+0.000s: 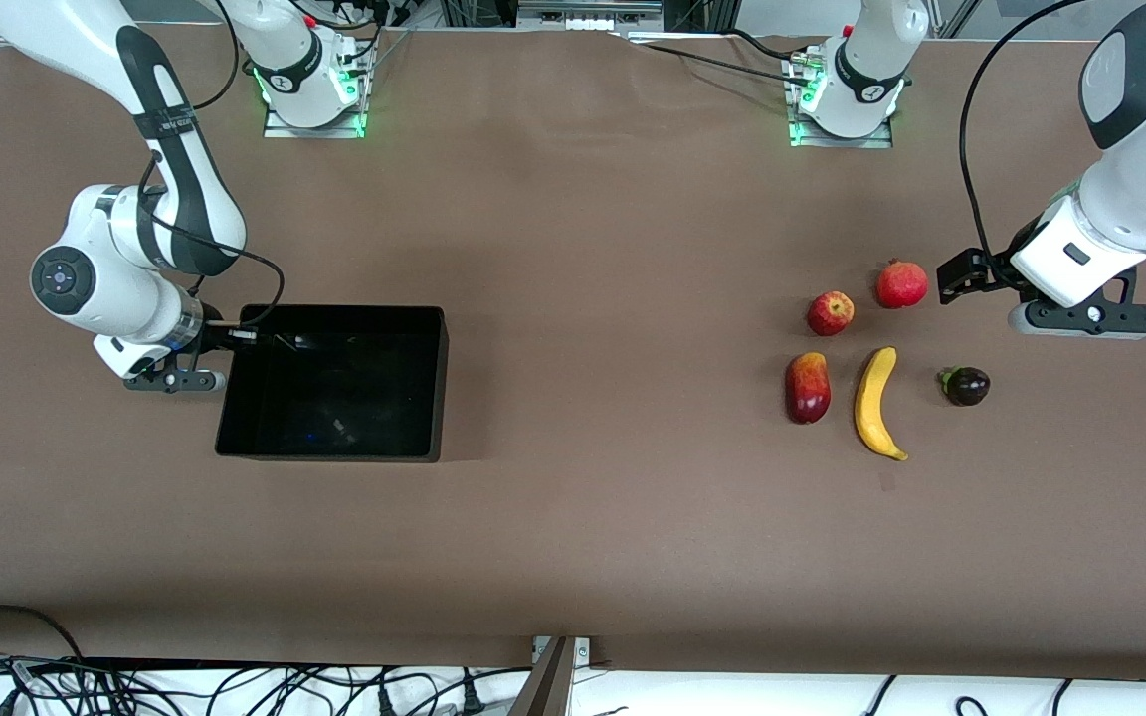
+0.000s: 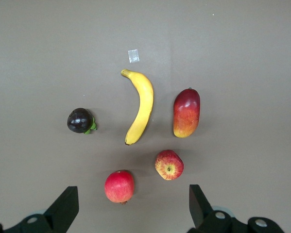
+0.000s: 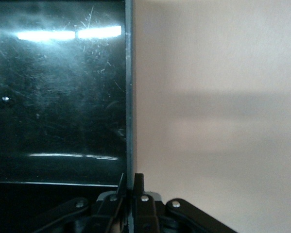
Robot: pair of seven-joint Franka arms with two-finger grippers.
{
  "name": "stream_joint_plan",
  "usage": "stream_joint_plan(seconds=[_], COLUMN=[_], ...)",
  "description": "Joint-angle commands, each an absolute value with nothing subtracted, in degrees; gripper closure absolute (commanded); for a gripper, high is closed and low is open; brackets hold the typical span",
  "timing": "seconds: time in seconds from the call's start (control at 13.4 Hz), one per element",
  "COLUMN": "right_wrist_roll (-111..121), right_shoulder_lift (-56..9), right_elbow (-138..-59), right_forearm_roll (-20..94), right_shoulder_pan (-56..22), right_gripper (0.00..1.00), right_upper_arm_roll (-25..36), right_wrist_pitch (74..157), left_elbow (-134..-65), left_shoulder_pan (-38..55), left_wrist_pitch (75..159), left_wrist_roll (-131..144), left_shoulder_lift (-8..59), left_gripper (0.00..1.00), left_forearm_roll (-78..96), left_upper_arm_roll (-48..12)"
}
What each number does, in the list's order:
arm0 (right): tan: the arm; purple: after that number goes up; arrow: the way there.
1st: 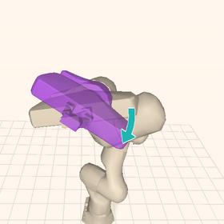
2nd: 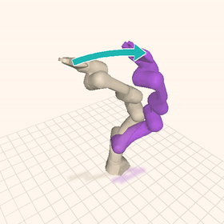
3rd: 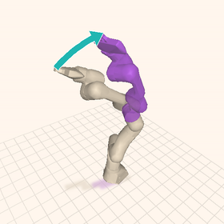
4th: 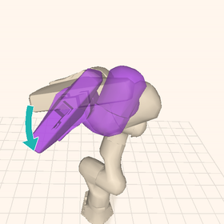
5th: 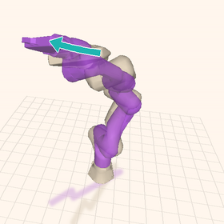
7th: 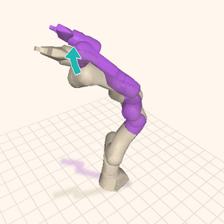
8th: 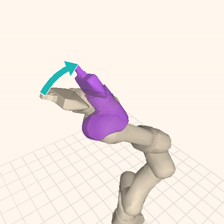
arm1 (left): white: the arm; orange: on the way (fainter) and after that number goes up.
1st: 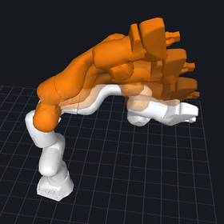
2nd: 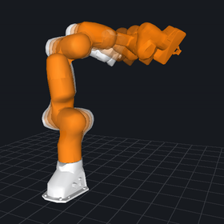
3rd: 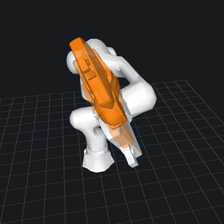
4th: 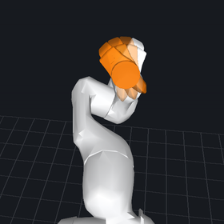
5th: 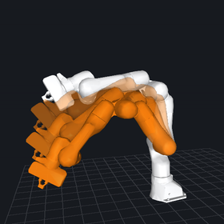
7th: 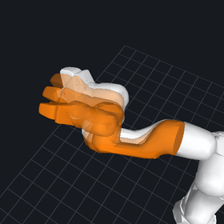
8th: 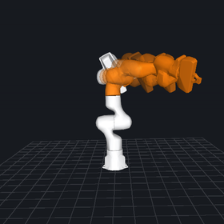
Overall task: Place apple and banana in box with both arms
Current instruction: 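Push the black box with the right gripper toward the fruit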
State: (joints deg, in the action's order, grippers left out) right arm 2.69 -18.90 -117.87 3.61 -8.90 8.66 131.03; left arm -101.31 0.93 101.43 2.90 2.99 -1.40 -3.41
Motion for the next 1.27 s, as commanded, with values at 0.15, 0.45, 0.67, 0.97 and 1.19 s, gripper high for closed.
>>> stream_joint_plan(seconds=[0.15,0.45,0.67,0.97,1.19], right_wrist_roll=[1.5,-8.0,-18.7,-29.2,-35.8], right_shoulder_lift=[-20.7,-25.0,-27.0,-31.7,-35.1], right_elbow=[-101.1,-91.0,-90.1,-87.2,-86.0], right_forearm_roll=[4.4,14.5,14.5,14.7,14.8], right_shoulder_pan=[-14.6,-24.4,-33.8,-42.6,-46.2], right_gripper=[1.00,1.00,1.00,1.00,1.00], right_upper_arm_roll=[6.6,6.5,6.5,6.5,6.5], right_wrist_pitch=[119.0,114.3,115.9,121.6,127.1], left_elbow=[-100.4,-100.2,-99.9,-99.9,-99.9], left_shoulder_pan=[0.6,0.6,0.6,0.6,0.7], left_wrist_pitch=[101.7,101.5,101.6,101.4,101.3], left_wrist_roll=[2.0,2.0,1.9,2.0,2.0], left_shoulder_lift=[3.4,3.4,4.0,4.0,4.0], left_gripper=[0.00,0.00,0.00,0.00,0.00], left_forearm_roll=[-2.6,-2.7,-2.7,-2.7,-2.7], left_upper_arm_roll=[-3.6,-3.6,-3.5,-3.5,-3.9])
